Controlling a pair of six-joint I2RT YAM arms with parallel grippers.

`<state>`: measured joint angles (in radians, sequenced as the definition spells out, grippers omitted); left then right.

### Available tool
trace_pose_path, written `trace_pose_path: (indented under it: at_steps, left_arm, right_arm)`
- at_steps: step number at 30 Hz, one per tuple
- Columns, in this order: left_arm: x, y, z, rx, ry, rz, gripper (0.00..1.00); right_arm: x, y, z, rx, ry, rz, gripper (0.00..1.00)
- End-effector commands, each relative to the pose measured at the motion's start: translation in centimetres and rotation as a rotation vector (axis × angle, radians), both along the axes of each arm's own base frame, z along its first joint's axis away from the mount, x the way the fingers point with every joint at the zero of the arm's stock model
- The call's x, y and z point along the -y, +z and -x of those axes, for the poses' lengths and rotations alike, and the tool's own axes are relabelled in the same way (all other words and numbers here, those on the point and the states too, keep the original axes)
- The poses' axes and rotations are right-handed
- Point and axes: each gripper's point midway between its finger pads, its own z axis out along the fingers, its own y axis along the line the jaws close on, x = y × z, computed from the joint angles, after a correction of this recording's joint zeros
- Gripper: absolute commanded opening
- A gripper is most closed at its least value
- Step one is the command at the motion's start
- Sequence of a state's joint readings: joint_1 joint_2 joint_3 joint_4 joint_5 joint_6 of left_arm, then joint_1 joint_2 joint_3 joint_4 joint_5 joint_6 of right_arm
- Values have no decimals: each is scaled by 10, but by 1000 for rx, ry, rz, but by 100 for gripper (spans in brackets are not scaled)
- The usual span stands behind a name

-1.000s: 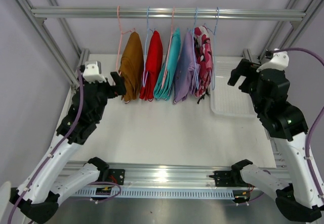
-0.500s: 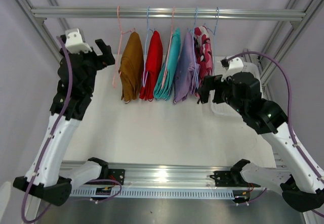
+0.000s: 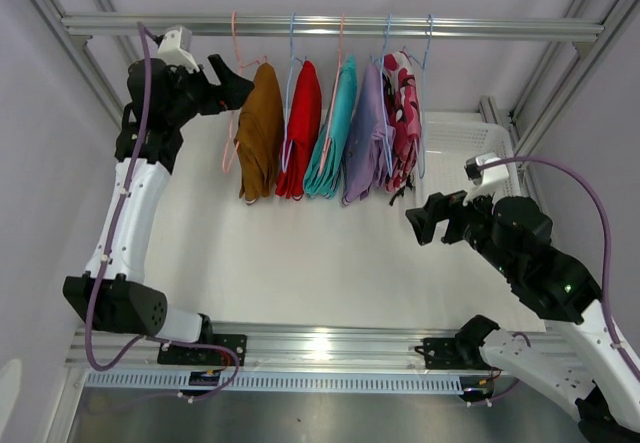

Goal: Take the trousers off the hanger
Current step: Pick up the hanger from the clothesline.

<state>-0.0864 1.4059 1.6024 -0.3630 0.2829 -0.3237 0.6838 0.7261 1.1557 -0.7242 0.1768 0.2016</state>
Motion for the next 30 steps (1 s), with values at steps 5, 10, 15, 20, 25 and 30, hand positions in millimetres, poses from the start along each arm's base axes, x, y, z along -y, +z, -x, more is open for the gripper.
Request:
trace_pose_path:
  at_steps: [5, 10, 15, 20, 25, 30]
  left_arm:
    - [42, 34, 13, 14, -391, 256, 87]
    - [61, 13, 25, -72, -542, 373, 63]
    - [70, 11, 45, -39, -651, 453, 48]
    - [75, 21, 57, -46, -729, 507, 27]
    - [66, 40, 64, 44, -763, 544, 1]
    - [64, 60, 75, 107, -801, 587, 1]
  right_arm:
    - [2, -2, 4, 66, 11, 14, 99]
    - [5, -8, 4, 92, -7, 26, 99]
    - [8, -15, 8, 96, -11, 16, 99]
    - [4, -28, 4, 75, -11, 28, 99]
    - [-3, -35, 2, 47, 5, 28, 99]
    - [-2, -38, 1, 45, -2, 36, 99]
